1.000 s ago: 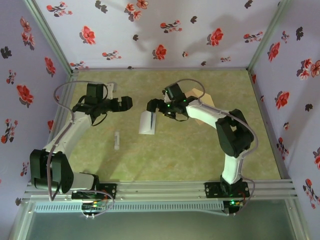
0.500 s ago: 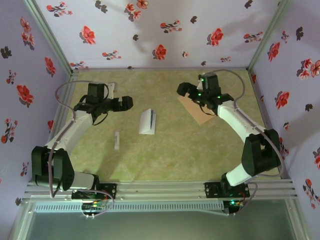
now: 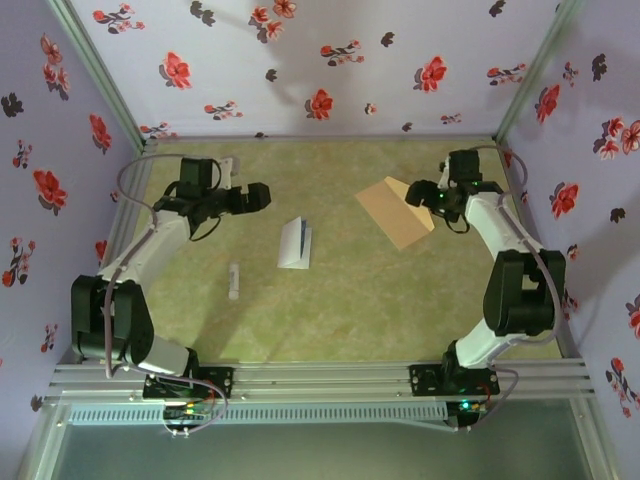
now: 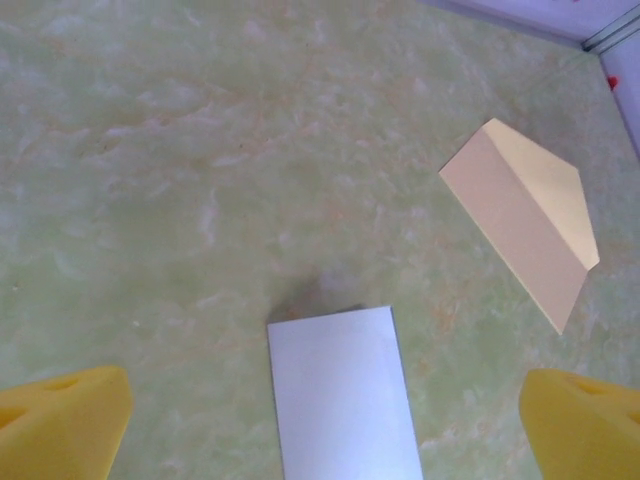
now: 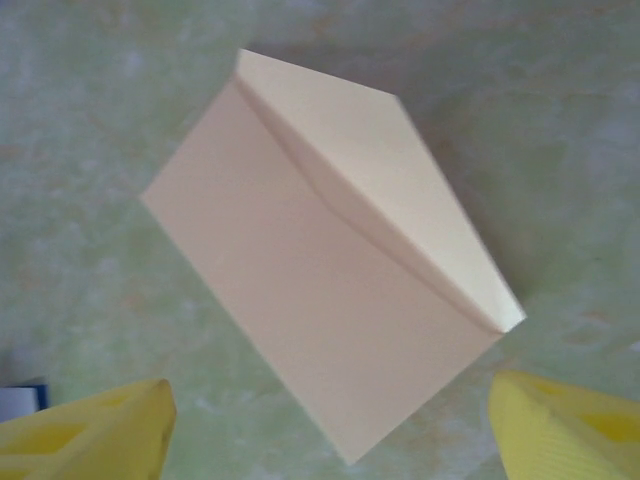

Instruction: Place the letter into the envelope and seal it

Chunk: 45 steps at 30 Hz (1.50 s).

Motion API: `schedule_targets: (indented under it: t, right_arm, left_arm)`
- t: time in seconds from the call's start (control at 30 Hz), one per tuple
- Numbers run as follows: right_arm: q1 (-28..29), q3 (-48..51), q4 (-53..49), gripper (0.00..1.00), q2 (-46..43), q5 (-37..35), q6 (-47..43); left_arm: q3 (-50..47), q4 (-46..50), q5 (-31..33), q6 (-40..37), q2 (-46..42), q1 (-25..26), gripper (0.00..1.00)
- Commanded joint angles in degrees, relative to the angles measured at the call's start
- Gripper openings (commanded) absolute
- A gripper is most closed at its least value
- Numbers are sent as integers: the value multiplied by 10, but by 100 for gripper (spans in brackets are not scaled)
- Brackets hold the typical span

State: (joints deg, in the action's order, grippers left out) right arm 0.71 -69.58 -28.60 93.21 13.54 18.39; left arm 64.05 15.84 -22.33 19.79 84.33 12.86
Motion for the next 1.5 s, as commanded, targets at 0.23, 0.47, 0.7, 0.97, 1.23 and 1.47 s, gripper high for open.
schedule_targets:
  t: [0.23,0.47,0.7,0.97,1.23,1.47]
  right_arm:
    - [-50,-74,5,64,151,11,-80]
    - [-51,-119,9,55,213,22,-97]
    - [-51,-152,3,48,253,36,-109]
    - [-51,-166,-4,37,271,64,-122]
    - [-51,-149,8,21,256,102,-117]
    - [-49,-113,35,8,231,132,-100]
  left_arm:
    - [43,-24,-15,17,31,8,100]
    - [45,-22,-11,15,39,8,100]
    - [50,-22,-9,16,51,8,100]
    - [44,-28,-7,18,52,8,100]
    - [29,-35,-7,19,43,8,100]
    - [17,-41,-7,20,34,8,100]
